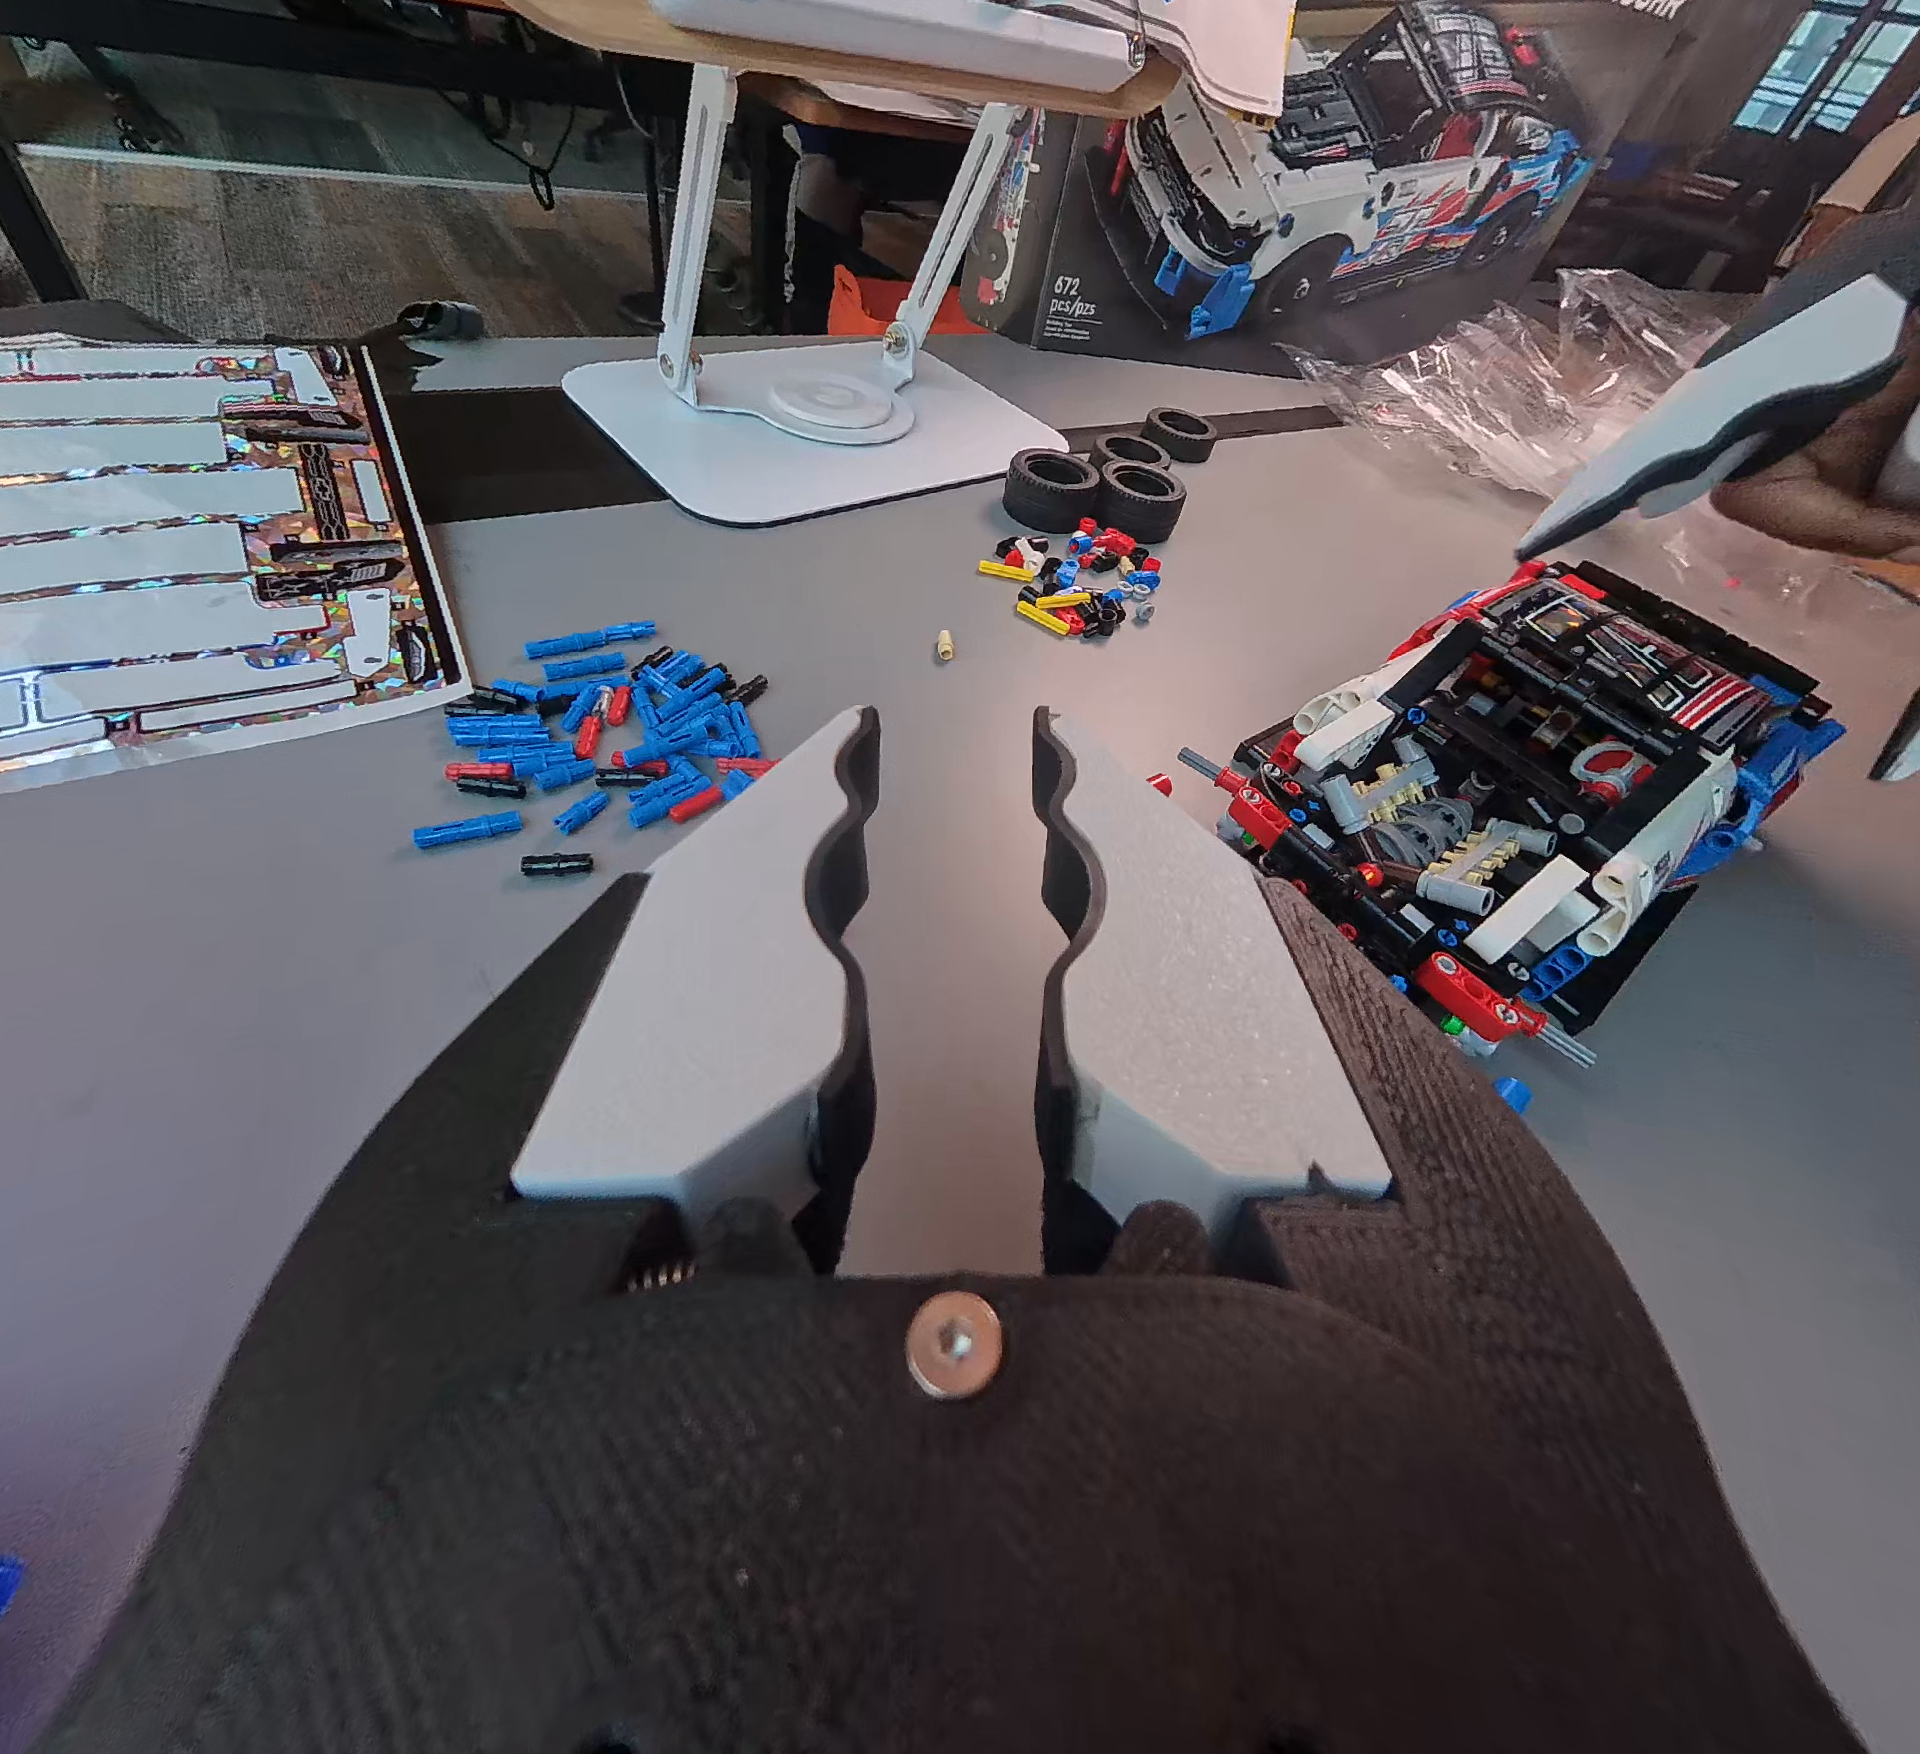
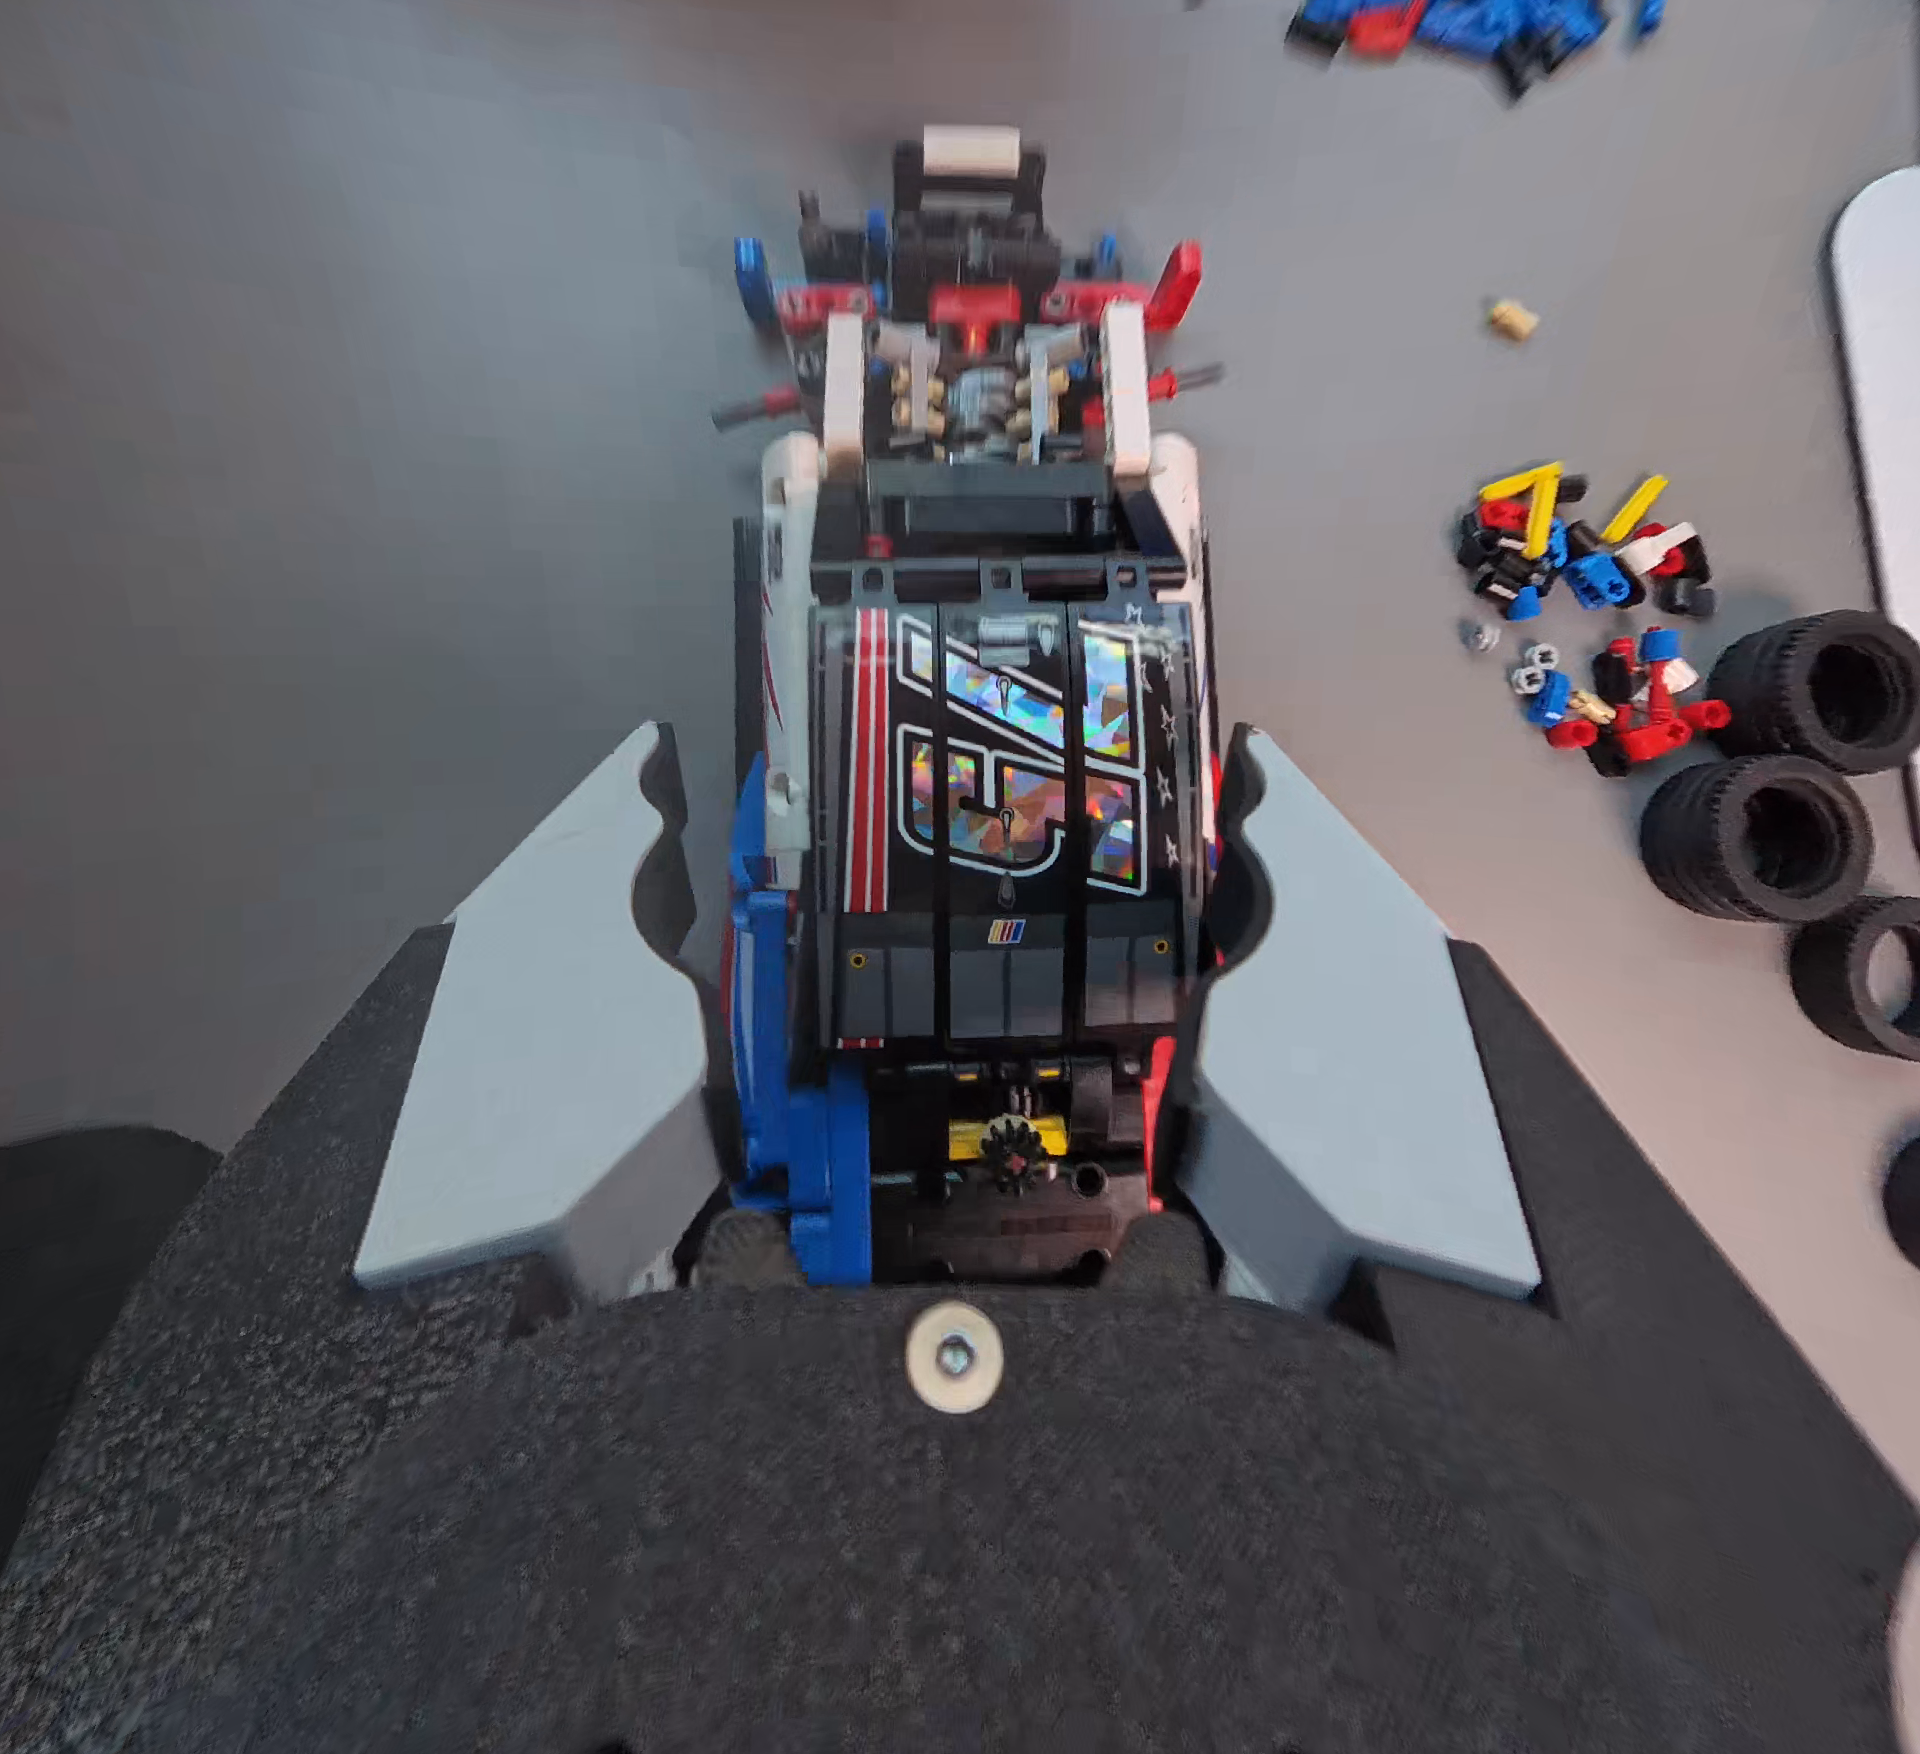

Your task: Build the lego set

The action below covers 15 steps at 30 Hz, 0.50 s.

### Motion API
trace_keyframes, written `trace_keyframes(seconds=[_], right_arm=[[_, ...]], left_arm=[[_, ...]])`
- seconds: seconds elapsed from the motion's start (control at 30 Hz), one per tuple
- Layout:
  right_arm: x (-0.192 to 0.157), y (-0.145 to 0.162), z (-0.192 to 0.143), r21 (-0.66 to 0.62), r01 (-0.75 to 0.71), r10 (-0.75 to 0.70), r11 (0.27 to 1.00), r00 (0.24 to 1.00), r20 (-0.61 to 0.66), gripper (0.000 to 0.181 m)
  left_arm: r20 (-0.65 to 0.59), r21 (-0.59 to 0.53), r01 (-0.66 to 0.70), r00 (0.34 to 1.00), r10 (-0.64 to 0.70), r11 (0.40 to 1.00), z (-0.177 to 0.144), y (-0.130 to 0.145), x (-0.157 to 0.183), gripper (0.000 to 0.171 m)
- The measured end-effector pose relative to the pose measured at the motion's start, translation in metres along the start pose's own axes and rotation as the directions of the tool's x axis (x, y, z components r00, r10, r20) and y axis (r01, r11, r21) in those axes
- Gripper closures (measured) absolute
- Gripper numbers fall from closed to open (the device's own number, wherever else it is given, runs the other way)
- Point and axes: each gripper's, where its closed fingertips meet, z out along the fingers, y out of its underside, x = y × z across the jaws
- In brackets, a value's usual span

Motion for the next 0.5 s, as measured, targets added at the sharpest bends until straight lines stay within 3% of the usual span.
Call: trace_keyframes(seconds=[0.07, 0.17, 0.23, 0.3, 0.43, 0.5], right_arm=[[-0.001, -0.022, -0.02, 0.183, -0.059, 0.067, 0.981, 0.997, -0.038, 0.086], [0.003, -0.038, -0.054, 0.441, -0.12, 0.202, 0.889, 0.969, -0.144, 0.1], [0.007, -0.035, -0.073, 0.582, -0.17, 0.345, 0.795, 0.916, -0.203, 0.127], [0.007, -0.026, -0.086, 0.693, -0.205, 0.474, 0.691, 0.852, -0.221, 0.174], [0.008, -0.004, -0.106, 0.859, -0.188, 0.665, 0.476, 0.717, -0.211, 0.181], [0.011, 0.002, -0.113, 0.883, -0.161, 0.698, 0.441, 0.68, -0.224, 0.181]], left_arm=[[-0.007, 0.005, -0.005, 1.0, 0.005, 1.0, 0.0, -0.001, 0.002, 0.143], [-0.024, 0.004, -0.017, 1.0, 0.017, 1.0, 0.001, 0.0, 0.006, 0.143], [-0.034, 0.0, -0.031, 0.999, 0.031, 1.0, 0.003, 0.002, 0.009, 0.143], [-0.04, -0.006, -0.049, 0.998, 0.049, 0.999, 0.004, 0.003, 0.013, 0.144], [-0.05, -0.001, -0.089, 0.995, 0.088, 0.996, 0.006, 0.003, 0.019, 0.144], [-0.055, 0.006, -0.105, 0.993, 0.105, 0.994, 0.006, 0.002, 0.021, 0.144]])
